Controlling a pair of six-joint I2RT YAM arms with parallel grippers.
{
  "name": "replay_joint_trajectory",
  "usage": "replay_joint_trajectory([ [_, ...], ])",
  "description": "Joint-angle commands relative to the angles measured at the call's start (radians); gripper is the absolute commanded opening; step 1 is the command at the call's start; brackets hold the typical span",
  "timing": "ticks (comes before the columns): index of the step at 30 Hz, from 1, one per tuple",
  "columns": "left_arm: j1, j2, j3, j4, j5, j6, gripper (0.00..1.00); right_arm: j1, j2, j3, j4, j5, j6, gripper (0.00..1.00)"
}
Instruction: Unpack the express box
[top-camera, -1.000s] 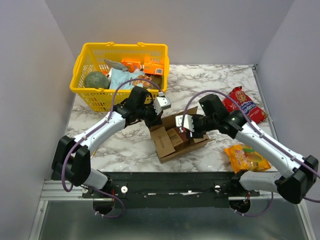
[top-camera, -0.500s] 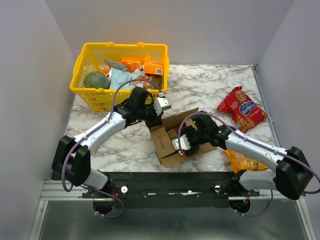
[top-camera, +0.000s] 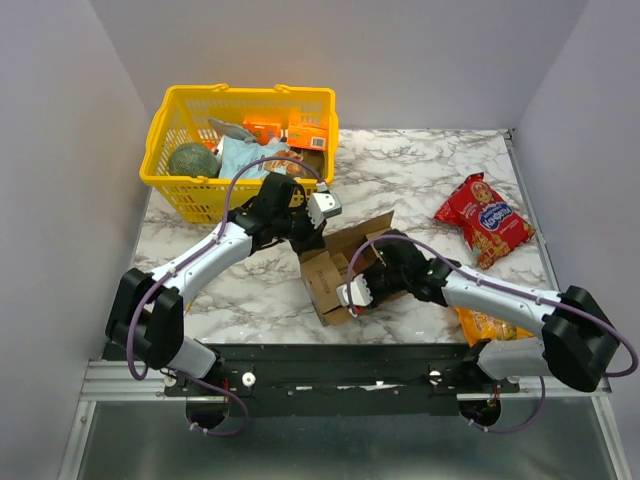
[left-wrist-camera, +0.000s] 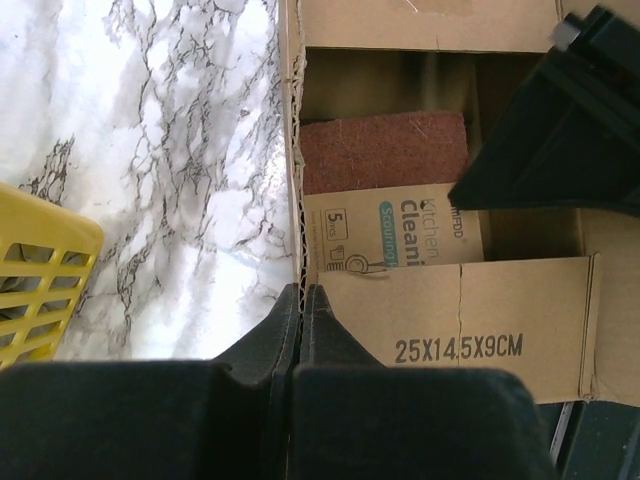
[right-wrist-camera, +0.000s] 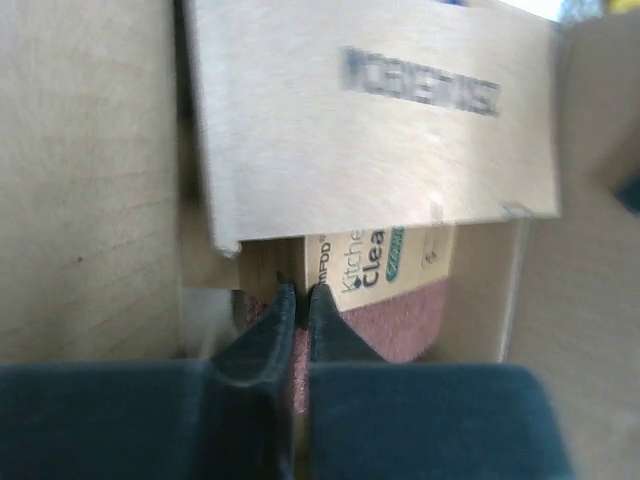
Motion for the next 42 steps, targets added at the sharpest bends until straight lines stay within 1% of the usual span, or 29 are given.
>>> replay_joint_trajectory([
  [1,-0.008,0.007,-0.027,-0.004,0.029,0.003,0.0,-0.004,-0.071,0.102,-0.01,0.077,0.191,0.01],
  [4,-0.008,0.007,-0.031,-0.005,0.029,0.006,0.0,-0.012,-0.117,0.174,-0.087,0.063,0.254,0.0],
  [8,-0.008,0.012,-0.031,-0.005,0.029,0.012,0.0,-0.012,-0.16,0.231,-0.182,0.048,0.291,0.0],
  [10,-0.008,0.013,-0.029,-0.007,0.026,0.013,0.0,-0.012,-0.182,0.24,-0.216,0.056,0.31,0.01],
  [14,-0.008,0.013,-0.029,-0.005,0.024,0.015,0.0,-0.012,-0.208,0.2,-0.232,0.068,0.314,0.0],
  [15,-0.008,0.012,-0.029,-0.005,0.026,0.013,0.0,-0.012,-0.211,0.191,-0.232,0.066,0.31,0.02],
  [16,-0.008,0.012,-0.029,-0.007,0.026,0.015,0.0,-0.012,-0.208,0.185,-0.254,0.054,0.282,0.07],
  [17,-0.008,0.009,-0.026,-0.011,0.029,0.013,0.0,-0.01,-0.2,0.182,-0.276,0.048,0.264,0.25],
  [20,-0.01,0.004,-0.021,-0.013,0.029,0.012,0.0,-0.01,-0.174,0.162,-0.302,0.051,0.212,0.47],
  [22,-0.011,0.003,-0.023,-0.011,0.031,0.012,0.0,-0.012,-0.157,0.131,-0.296,0.057,0.163,0.51],
  [23,-0.013,0.003,-0.023,-0.01,0.029,0.012,0.0,-0.012,-0.131,0.122,-0.288,0.062,0.152,0.55],
  [28,-0.014,-0.002,-0.028,-0.011,0.024,0.016,0.0,-0.012,-0.064,0.073,-0.265,0.079,0.091,0.59],
  [33,-0.014,-0.007,-0.035,-0.007,0.02,0.02,0.0,-0.012,0.016,-0.005,-0.235,0.118,0.032,0.66],
  [36,-0.014,-0.004,-0.034,-0.008,0.023,0.021,0.0,-0.012,0.044,-0.079,-0.149,0.192,-0.018,0.66],
  [37,-0.014,-0.004,-0.032,-0.007,0.023,0.021,0.0,-0.012,0.056,-0.094,-0.079,0.238,-0.035,0.66],
  [40,-0.014,-0.005,-0.032,-0.008,0.021,0.023,0.0,-0.013,0.053,-0.145,0.052,0.304,-0.045,0.66],
  [42,-0.014,-0.007,-0.035,-0.011,0.021,0.027,0.0,-0.012,0.044,-0.146,0.072,0.319,-0.034,0.66],
])
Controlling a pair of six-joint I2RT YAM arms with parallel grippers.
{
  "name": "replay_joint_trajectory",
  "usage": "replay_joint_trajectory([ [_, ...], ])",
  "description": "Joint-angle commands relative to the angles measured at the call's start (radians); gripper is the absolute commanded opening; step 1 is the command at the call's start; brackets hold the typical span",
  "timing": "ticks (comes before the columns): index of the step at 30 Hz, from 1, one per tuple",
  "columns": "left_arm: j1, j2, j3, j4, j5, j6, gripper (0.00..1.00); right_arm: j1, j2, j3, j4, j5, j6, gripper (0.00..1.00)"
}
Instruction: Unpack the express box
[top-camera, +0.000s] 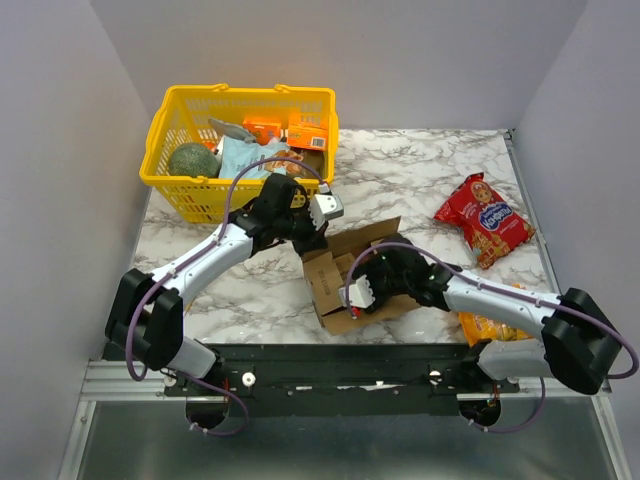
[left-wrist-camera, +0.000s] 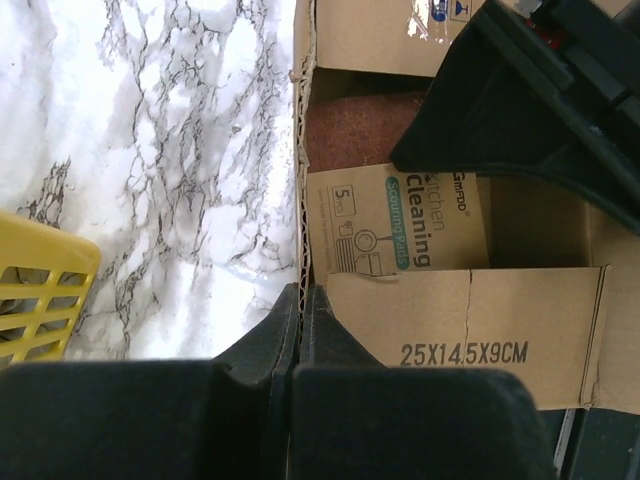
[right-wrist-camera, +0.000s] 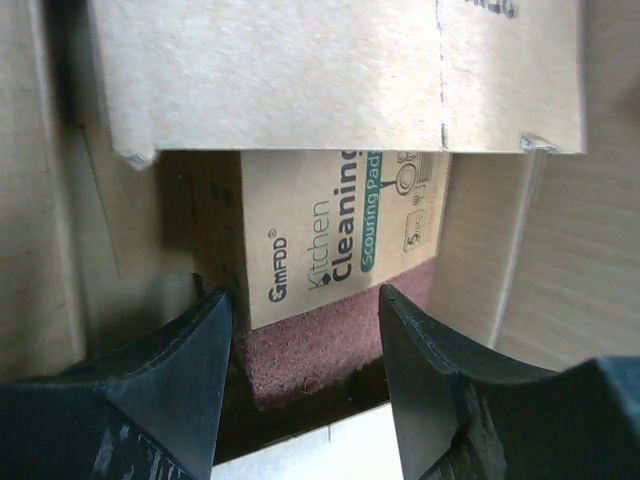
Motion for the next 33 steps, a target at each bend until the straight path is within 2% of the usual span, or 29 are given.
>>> replay_joint_trajectory([
  [1,-0.005,-0.003,-0.027,-0.039,0.007,0.013,0.0,-0.006,0.046,-0.093,0.048,0.168,0.0,0.65],
  [2,-0.005,-0.003,-0.031,-0.04,0.007,0.018,0.0,-0.006,0.037,-0.087,0.035,0.168,0.008,0.48],
  [4,-0.005,-0.003,-0.034,-0.042,0.008,0.019,0.0,-0.014,0.021,-0.047,-0.039,0.153,0.013,0.29],
  [5,-0.005,-0.003,-0.038,-0.042,0.005,0.019,0.0,-0.015,0.003,-0.035,-0.053,0.142,0.022,0.14],
  [8,-0.005,-0.001,-0.039,-0.045,0.005,0.021,0.0,-0.017,-0.022,0.035,-0.134,0.122,0.075,0.0],
  [16,-0.005,0.009,-0.036,-0.047,0.008,0.025,0.0,-0.018,-0.103,0.195,-0.298,0.096,0.212,0.01],
  [17,-0.005,0.014,-0.036,-0.043,0.01,0.024,0.0,-0.018,-0.105,0.194,-0.298,0.107,0.226,0.21],
  [18,-0.005,0.014,-0.036,-0.042,0.011,0.021,0.0,-0.018,-0.105,0.186,-0.297,0.111,0.236,0.31],
  [20,-0.005,0.02,-0.031,-0.043,0.011,0.019,0.0,-0.018,-0.106,0.172,-0.298,0.117,0.241,0.41],
  [26,-0.005,0.022,-0.025,-0.046,0.007,0.021,0.0,-0.017,-0.105,0.123,-0.315,0.07,0.197,0.45],
  [33,-0.005,0.016,-0.033,-0.059,-0.006,0.033,0.0,-0.032,-0.017,0.051,-0.312,0.051,0.134,0.54],
])
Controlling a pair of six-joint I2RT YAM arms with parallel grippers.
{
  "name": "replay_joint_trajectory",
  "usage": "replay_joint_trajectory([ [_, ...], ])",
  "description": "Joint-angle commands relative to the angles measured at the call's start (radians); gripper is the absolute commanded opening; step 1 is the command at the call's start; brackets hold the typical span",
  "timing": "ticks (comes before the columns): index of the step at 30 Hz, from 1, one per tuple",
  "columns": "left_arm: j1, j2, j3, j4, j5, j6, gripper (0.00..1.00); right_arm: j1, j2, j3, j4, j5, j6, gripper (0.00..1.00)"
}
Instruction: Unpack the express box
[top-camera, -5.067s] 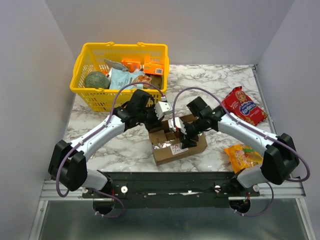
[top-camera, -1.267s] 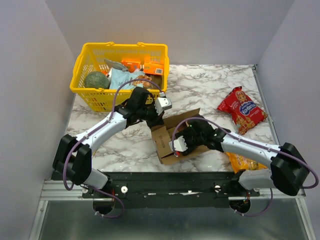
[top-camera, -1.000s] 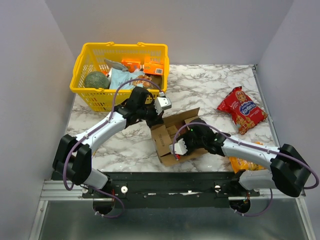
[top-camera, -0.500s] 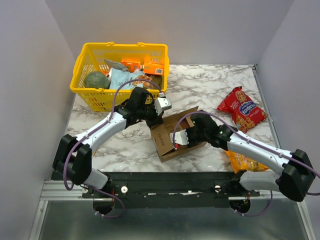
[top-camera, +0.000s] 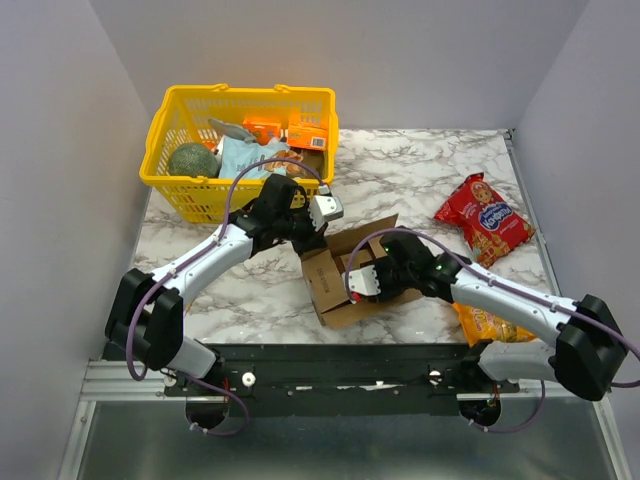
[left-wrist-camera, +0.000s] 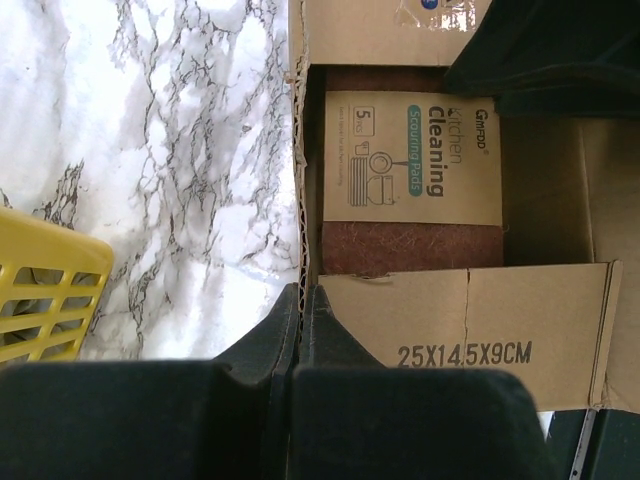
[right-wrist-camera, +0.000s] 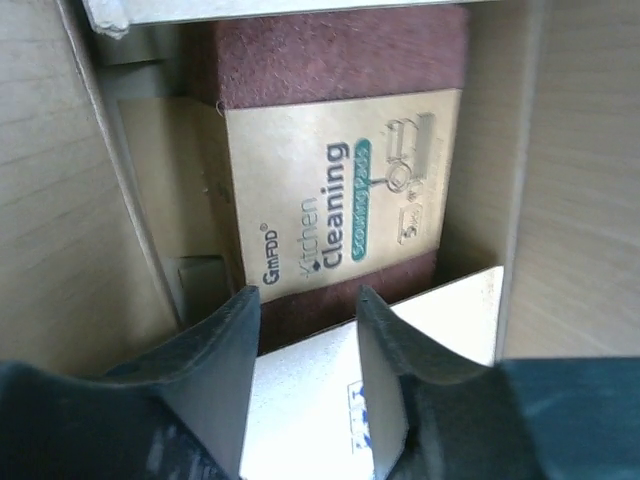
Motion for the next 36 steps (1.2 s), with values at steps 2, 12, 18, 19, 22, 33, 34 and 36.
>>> replay_joint_trajectory([
  [2,-0.005,0.013,-0.028,-0.07,0.007,0.008,0.0,-0.024,0.102,-0.082,0.009,0.013,-0.073,0.54],
  [12,-0.005,0.0,-0.036,-0.079,0.001,0.019,0.0,-0.112,0.164,-0.017,0.141,0.088,-0.046,0.0],
  [18,-0.005,0.016,-0.035,-0.067,0.005,0.019,0.0,-0.142,-0.072,0.218,-0.061,-0.246,0.113,0.01],
  [19,-0.005,0.017,-0.031,-0.066,0.005,0.019,0.0,-0.142,-0.106,0.218,-0.06,-0.286,0.108,0.0],
  [22,-0.005,0.026,-0.015,-0.076,-0.004,0.033,0.0,-0.142,-0.191,0.238,-0.075,-0.32,0.126,0.0],
  [33,0.003,-0.041,-0.022,-0.165,-0.096,0.007,0.0,-0.2,-0.27,0.246,-0.098,-0.118,0.319,0.0],
  [34,0.004,-0.055,-0.019,-0.185,-0.138,0.002,0.0,-0.212,-0.277,0.24,-0.063,-0.09,0.347,0.0],
  [36,0.006,-0.095,-0.012,-0.239,-0.197,-0.018,0.0,-0.25,-0.306,0.205,-0.003,0.018,0.459,0.0],
])
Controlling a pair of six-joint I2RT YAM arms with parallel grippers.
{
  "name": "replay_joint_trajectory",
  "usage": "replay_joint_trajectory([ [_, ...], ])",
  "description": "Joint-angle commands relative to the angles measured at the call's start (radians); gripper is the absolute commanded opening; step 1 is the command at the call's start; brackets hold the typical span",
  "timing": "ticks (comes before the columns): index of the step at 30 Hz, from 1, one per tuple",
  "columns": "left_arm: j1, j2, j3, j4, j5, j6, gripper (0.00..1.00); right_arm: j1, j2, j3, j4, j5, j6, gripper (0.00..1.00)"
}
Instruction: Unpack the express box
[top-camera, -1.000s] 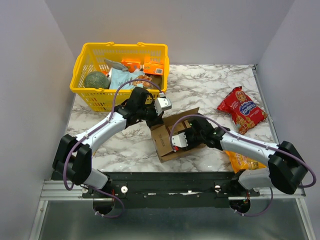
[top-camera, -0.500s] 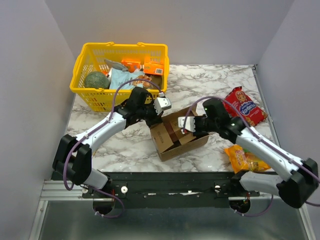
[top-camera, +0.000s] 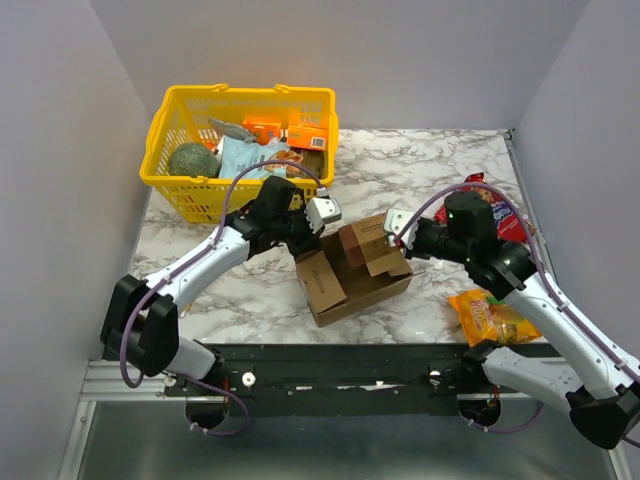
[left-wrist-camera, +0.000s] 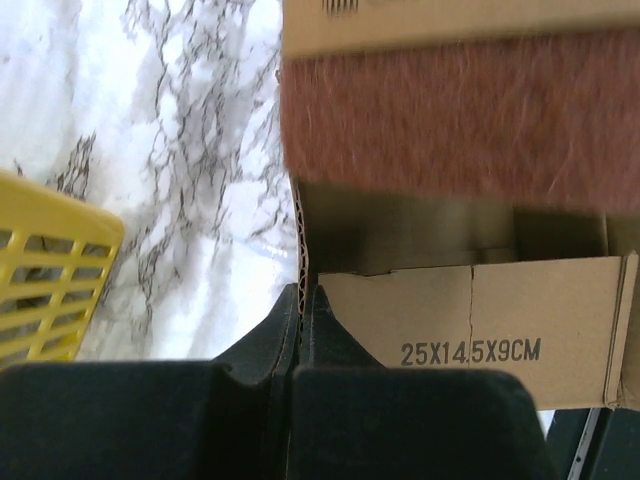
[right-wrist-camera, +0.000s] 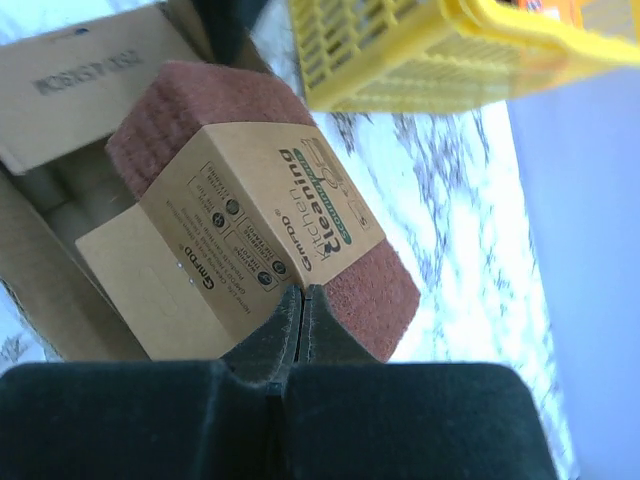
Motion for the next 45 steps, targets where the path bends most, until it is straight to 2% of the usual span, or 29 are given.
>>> replay_joint_trajectory([
  [1,0.009,-0.083,-0.013,-0.203,-0.172,-0.045,0.0,-0.07,-0.064,-0.054,0.156,0.235,0.233,0.0],
  [4,0.015,-0.156,-0.045,-0.249,-0.271,-0.048,0.0,-0.11,-0.089,-0.096,0.238,0.391,0.405,0.0],
  [7,0.016,-0.227,-0.077,-0.278,-0.367,-0.096,0.0,-0.13,-0.078,-0.097,0.23,0.532,0.592,0.0],
  [9,0.019,-0.257,-0.088,-0.297,-0.473,-0.137,0.0,-0.166,-0.069,-0.097,0.198,0.577,0.739,0.0],
  [13,0.038,-0.3,-0.111,-0.335,-0.516,-0.127,0.0,-0.22,-0.014,-0.111,0.132,0.612,0.869,0.0],
  [21,0.085,-0.325,-0.169,-0.346,-0.561,-0.108,0.0,-0.361,0.214,-0.056,0.069,0.482,1.015,0.01],
  [23,0.09,-0.322,-0.171,-0.349,-0.544,-0.107,0.0,-0.386,0.238,-0.05,0.079,0.42,1.031,0.0],
  [25,0.09,-0.317,-0.173,-0.35,-0.544,-0.105,0.0,-0.401,0.252,-0.04,0.082,0.421,1.037,0.0],
  [29,0.09,-0.308,-0.183,-0.34,-0.52,-0.102,0.0,-0.427,0.252,-0.017,0.072,0.395,0.991,0.02],
  [30,0.09,-0.307,-0.186,-0.34,-0.509,-0.102,0.0,-0.433,0.247,-0.014,0.068,0.351,0.98,0.16],
  [32,0.092,-0.304,-0.189,-0.337,-0.498,-0.101,0.0,-0.433,0.236,-0.001,0.045,0.263,0.93,0.3],
  [33,0.093,-0.302,-0.193,-0.335,-0.492,-0.101,0.0,-0.433,0.229,0.001,0.039,0.115,0.893,0.42],
  [34,0.093,-0.301,-0.194,-0.335,-0.489,-0.097,0.0,-0.433,0.224,0.012,0.004,0.023,0.852,0.47],
  [35,0.095,-0.296,-0.193,-0.335,-0.487,-0.096,0.0,-0.433,0.215,0.021,-0.027,-0.072,0.727,0.52],
  [36,0.095,-0.296,-0.193,-0.335,-0.484,-0.094,0.0,-0.433,0.21,0.028,-0.065,-0.254,0.657,0.57],
  [37,0.095,-0.293,-0.191,-0.335,-0.478,-0.094,0.0,-0.433,0.206,0.036,-0.164,-0.336,0.578,0.59],
  [38,0.095,-0.288,-0.189,-0.334,-0.47,-0.094,0.0,-0.435,0.201,0.053,-0.226,-0.405,0.393,0.62],
  [39,0.095,-0.287,-0.186,-0.335,-0.463,-0.096,0.0,-0.433,0.199,0.061,-0.286,-0.491,0.314,0.66],
  [41,0.095,-0.276,-0.183,-0.335,-0.427,-0.093,0.0,-0.433,0.21,0.081,-0.439,-0.535,0.096,0.68],
  [45,0.095,-0.258,-0.168,-0.343,-0.357,-0.093,0.02,-0.433,0.259,0.091,-0.544,-0.556,-0.112,0.7],
])
